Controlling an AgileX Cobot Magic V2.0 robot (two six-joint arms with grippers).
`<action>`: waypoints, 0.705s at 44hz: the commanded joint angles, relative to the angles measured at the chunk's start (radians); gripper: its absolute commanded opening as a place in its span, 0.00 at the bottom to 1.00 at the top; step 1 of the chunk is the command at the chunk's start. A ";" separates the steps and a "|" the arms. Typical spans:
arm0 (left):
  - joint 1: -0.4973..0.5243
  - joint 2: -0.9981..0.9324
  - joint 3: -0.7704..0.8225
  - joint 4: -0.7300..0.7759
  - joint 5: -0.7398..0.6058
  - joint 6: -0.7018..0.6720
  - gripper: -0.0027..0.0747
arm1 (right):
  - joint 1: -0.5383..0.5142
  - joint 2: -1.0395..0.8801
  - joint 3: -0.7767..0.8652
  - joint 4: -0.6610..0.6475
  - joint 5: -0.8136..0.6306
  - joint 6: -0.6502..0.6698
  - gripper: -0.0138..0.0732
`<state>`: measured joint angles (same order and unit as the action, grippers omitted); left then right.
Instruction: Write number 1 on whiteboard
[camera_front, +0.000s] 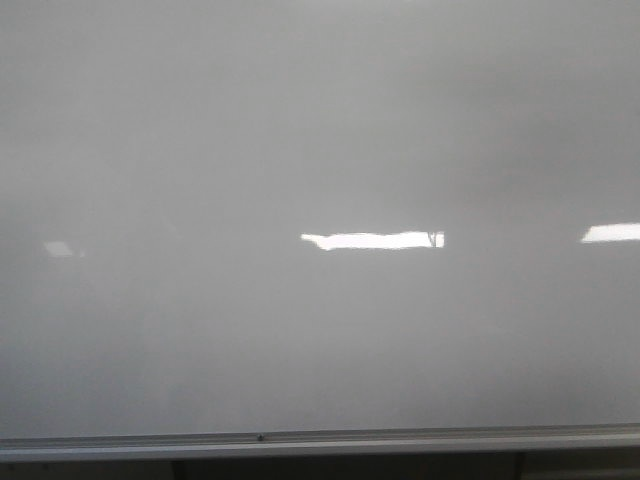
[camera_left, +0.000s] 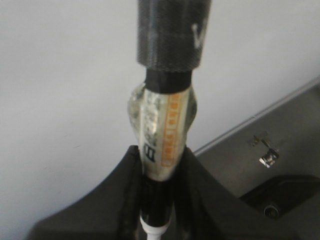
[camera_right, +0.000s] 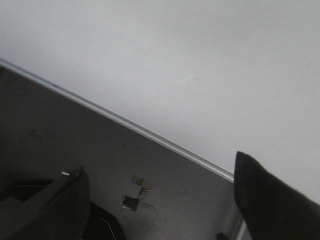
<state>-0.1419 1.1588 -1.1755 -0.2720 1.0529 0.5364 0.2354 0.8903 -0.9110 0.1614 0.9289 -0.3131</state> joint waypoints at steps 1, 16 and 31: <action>-0.109 -0.029 -0.033 -0.039 0.030 0.066 0.04 | 0.033 0.028 -0.078 0.079 0.012 -0.149 0.86; -0.453 -0.011 -0.033 -0.026 0.071 0.117 0.04 | 0.116 0.135 -0.226 0.397 0.219 -0.561 0.86; -0.627 0.033 -0.033 0.007 0.069 0.117 0.04 | 0.330 0.275 -0.362 0.408 0.169 -0.649 0.86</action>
<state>-0.7449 1.2014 -1.1771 -0.2542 1.1587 0.6525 0.5201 1.1426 -1.2176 0.5460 1.1498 -0.9412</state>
